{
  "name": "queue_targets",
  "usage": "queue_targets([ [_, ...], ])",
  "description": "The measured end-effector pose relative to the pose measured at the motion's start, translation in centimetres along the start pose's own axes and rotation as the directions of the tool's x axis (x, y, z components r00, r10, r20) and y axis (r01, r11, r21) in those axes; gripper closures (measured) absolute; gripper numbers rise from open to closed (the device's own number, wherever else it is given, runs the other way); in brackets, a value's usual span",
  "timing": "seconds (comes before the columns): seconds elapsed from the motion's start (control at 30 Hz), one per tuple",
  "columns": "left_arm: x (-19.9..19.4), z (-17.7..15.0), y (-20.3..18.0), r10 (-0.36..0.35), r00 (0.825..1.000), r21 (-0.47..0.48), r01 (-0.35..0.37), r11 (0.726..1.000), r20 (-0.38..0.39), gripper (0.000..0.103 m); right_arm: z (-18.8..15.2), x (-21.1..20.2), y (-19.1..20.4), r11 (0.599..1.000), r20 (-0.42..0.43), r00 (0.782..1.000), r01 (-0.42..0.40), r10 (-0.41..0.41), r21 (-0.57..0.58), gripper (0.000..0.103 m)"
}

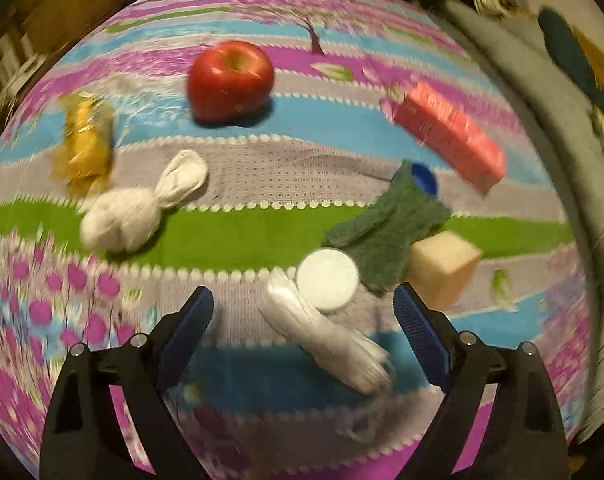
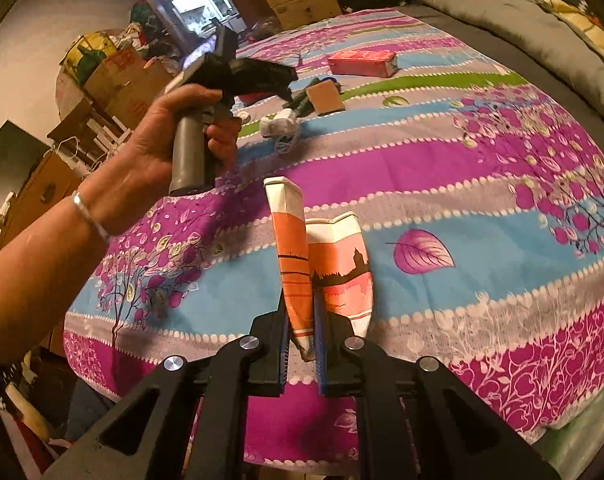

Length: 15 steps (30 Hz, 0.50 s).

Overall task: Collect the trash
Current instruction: 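Grasp another orange paper cup with the right tool while the left tool grasps the white round container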

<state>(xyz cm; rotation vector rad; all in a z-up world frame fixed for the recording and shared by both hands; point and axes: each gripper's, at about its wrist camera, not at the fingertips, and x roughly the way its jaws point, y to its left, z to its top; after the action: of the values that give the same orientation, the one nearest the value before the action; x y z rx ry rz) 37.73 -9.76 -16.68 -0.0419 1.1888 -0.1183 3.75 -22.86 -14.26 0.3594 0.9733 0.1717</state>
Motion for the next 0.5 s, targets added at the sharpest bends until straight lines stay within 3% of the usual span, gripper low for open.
queue_targets([
  [0.07,1.5,0.4,-0.1,-0.034,0.998,0.054,0.036,0.998,-0.050,0.015,0.0,0.1,-0.5,1.000,-0.003,1.000,-0.005,0.005,0.023,0.091],
  [0.13,3.0,0.4,-0.3,-0.046,0.995,0.120,0.057,0.991,-0.093,0.026,0.1,0.1,-1.0,0.999,-0.002,1.000,-0.003,0.003,0.044,0.091],
  [0.2,2.9,0.3,-0.5,-0.048,0.997,0.198,0.058,0.979,-0.056,0.034,0.2,-0.1,-1.2,0.999,0.006,1.000,0.004,-0.004,0.052,0.091],
  [0.27,2.3,0.0,-0.2,-0.069,0.997,0.239,0.075,0.968,-0.035,0.062,0.4,-0.5,-1.3,0.998,0.023,1.000,0.007,-0.009,0.060,0.091],
  [0.37,1.5,-0.1,1.2,-0.128,0.991,0.219,0.135,0.966,-0.044,0.065,0.8,-0.6,-1.6,0.998,0.039,0.999,0.009,-0.012,0.066,0.091],
  [0.5,-1.6,-0.2,2.9,-0.155,0.987,0.193,0.146,0.970,0.035,0.065,1.4,-1.1,-1.6,0.998,0.060,0.998,0.003,-0.007,0.068,0.091],
])
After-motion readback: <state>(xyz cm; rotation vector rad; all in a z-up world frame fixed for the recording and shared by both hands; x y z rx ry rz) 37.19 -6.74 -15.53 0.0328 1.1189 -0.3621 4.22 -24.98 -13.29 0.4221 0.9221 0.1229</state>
